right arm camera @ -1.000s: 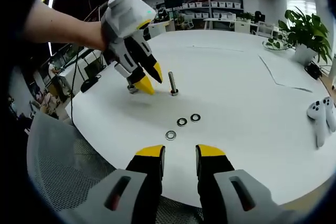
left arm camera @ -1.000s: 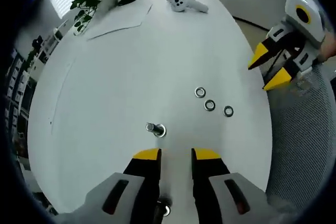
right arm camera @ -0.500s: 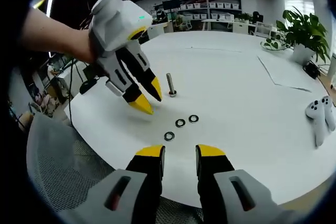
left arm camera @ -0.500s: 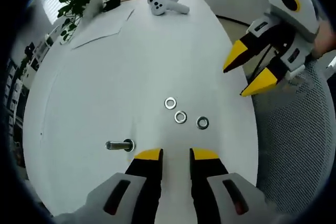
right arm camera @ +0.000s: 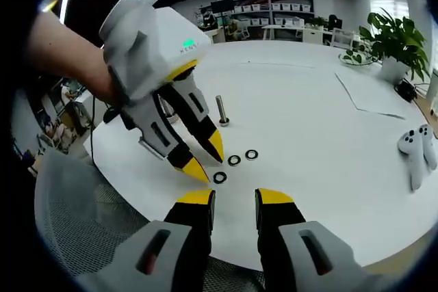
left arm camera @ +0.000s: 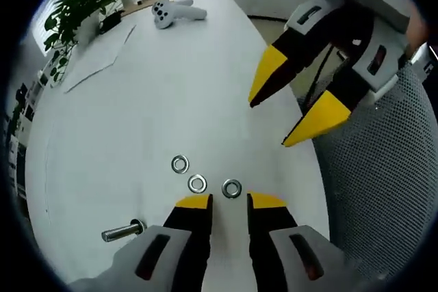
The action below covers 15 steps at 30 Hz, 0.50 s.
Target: Place the washer onto the threaded stud by aligning its center hole with the stud, sliding it down to the base, and recovering from edge contact or off-axis alignment until the washer reaches the visible bottom stop.
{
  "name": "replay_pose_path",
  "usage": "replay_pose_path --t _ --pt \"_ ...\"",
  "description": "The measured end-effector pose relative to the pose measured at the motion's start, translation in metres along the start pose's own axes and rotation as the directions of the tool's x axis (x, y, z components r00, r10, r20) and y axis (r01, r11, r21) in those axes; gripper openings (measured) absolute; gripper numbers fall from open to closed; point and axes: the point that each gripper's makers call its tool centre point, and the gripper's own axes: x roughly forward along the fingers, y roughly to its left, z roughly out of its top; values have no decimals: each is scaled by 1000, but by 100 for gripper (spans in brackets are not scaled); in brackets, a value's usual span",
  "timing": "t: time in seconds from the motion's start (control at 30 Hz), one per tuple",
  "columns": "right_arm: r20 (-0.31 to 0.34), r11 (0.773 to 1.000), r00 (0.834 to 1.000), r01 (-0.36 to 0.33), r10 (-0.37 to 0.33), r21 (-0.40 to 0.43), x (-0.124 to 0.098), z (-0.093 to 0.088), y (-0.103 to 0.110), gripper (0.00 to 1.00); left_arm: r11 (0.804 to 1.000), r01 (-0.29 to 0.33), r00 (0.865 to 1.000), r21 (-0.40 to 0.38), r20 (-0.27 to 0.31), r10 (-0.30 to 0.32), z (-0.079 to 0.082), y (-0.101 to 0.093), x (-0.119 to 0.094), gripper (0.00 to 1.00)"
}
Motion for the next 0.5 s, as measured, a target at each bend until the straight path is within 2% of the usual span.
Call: replay_pose_path --t 0.13,0.23,0.3,0.5 --pt "2 1000 1000 1 -1 1 0 0 0 27 999 7 1000 36 -8 -6 1 -2 5 18" --pt "0 1000 1000 2 -2 2 0 0 0 27 991 -15 1000 135 -6 16 3 1 5 14" --pt "1 1000 1000 2 -2 1 0 0 0 27 994 8 1000 105 -11 -7 2 -2 7 14" --pt "-2 1000 1000 1 -1 -1 0 0 0 27 990 6 1000 138 -12 -5 4 -4 9 13"
